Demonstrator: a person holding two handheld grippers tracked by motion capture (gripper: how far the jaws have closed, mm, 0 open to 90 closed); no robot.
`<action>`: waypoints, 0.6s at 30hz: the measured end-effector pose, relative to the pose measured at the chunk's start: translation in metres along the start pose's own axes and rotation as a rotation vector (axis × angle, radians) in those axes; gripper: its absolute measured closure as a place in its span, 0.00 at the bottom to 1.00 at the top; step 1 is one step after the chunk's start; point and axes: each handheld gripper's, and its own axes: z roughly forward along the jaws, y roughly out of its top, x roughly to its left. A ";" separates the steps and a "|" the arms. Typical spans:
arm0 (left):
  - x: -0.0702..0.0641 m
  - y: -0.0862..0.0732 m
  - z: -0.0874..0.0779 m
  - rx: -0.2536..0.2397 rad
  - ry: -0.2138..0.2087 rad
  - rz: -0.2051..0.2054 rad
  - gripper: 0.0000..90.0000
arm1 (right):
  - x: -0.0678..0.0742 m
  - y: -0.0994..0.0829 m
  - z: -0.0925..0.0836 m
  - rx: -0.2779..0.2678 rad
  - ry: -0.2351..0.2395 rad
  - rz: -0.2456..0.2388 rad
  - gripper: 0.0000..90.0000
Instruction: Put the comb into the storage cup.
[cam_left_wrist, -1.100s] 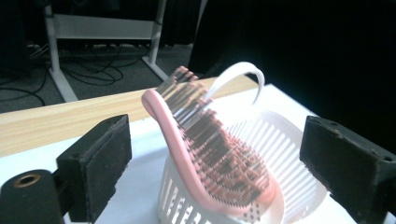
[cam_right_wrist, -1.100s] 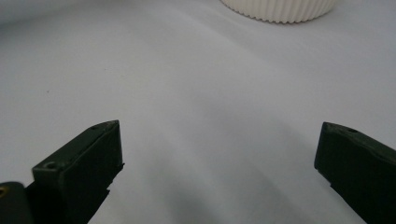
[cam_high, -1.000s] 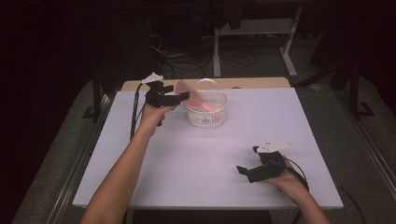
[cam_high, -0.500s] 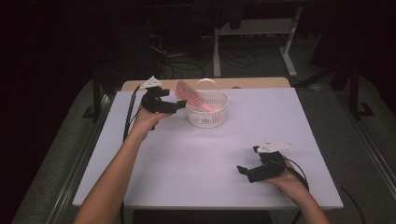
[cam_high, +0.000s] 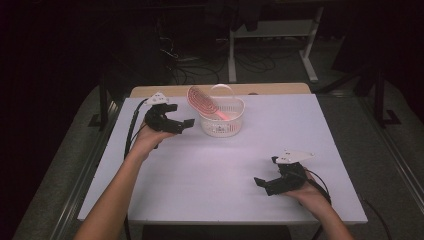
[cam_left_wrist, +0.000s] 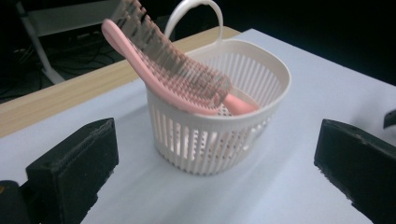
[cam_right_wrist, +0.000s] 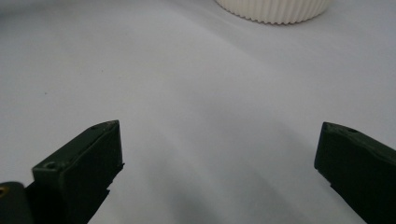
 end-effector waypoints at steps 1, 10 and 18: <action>-0.001 -0.002 -0.001 0.002 -0.004 0.000 0.00 | 0.000 0.000 0.000 0.001 -0.001 0.000 0.01; -0.010 -0.020 -0.009 0.002 -0.018 0.008 0.00 | -0.001 -0.001 -0.001 0.000 -0.003 0.000 0.01; -0.016 -0.037 -0.018 0.027 -0.030 0.017 0.00 | 0.000 0.000 -0.002 -0.001 -0.004 -0.002 0.01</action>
